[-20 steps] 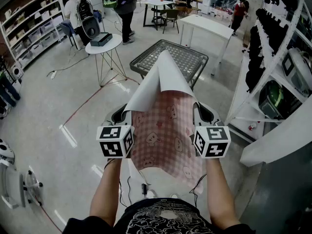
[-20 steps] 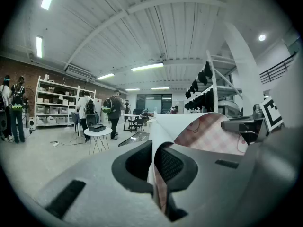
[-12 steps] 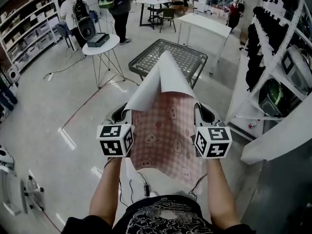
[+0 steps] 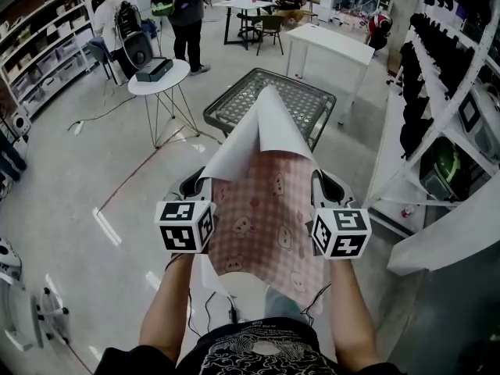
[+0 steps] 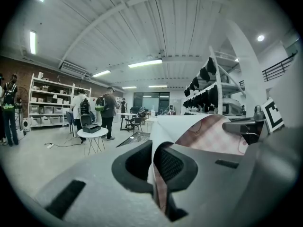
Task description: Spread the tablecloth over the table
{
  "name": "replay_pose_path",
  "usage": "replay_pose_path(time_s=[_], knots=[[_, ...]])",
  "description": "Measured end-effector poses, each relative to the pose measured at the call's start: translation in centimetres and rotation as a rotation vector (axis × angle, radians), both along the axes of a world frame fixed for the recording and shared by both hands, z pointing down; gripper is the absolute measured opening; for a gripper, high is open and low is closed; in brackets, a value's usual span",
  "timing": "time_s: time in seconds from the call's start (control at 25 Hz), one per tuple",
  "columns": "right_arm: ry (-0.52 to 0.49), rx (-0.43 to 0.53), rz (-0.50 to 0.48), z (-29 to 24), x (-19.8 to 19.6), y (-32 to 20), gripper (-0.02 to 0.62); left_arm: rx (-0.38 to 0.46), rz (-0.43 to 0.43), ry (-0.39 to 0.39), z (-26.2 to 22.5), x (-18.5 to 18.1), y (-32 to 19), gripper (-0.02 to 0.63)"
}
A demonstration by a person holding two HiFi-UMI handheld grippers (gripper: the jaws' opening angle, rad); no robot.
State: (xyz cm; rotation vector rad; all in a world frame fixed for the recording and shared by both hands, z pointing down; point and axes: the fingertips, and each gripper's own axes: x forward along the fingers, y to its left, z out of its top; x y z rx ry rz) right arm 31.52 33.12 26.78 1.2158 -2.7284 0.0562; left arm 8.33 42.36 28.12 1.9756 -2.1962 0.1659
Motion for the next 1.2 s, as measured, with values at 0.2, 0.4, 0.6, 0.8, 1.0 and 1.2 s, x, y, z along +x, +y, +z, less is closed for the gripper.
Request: replay_pose_path(time_s=[0.2,0.4,0.6,0.8,1.0,1.2], knots=[[-0.007,-0.016,-0.029,0.5,-1.4,-6.1,0.006,-0.018,-0.025,-0.014,0.1,-1.2,-5.4,0.008],[-0.019,-0.032,-0.070,0.9,-2.6,-14.2,0.006,-0.029,-0.064,-0.026,0.2,-2.1,-12.8,0.008],[-0.022,-0.061,-0.101,1.8,-4.4,-21.7,0.006,-0.056,-0.096,-0.012,0.9,-3.5,-19.7,0.009],[-0.018,-0.084,-0.124,3.1,-5.9,-27.2,0.006,-0.081,-0.113,-0.014,2.1,-4.3,-24.7,0.009],[-0.028,-0.094,-0.128,3.1,-6.0,-30.4,0.006,-0.095,-0.118,-0.016,2.2,-4.5,-27.7,0.009],[-0.052,-0.101,-0.128,2.9,-6.1,-31.9,0.006,-0.092,-0.122,-0.028,1.4,-5.2,-29.6,0.008]])
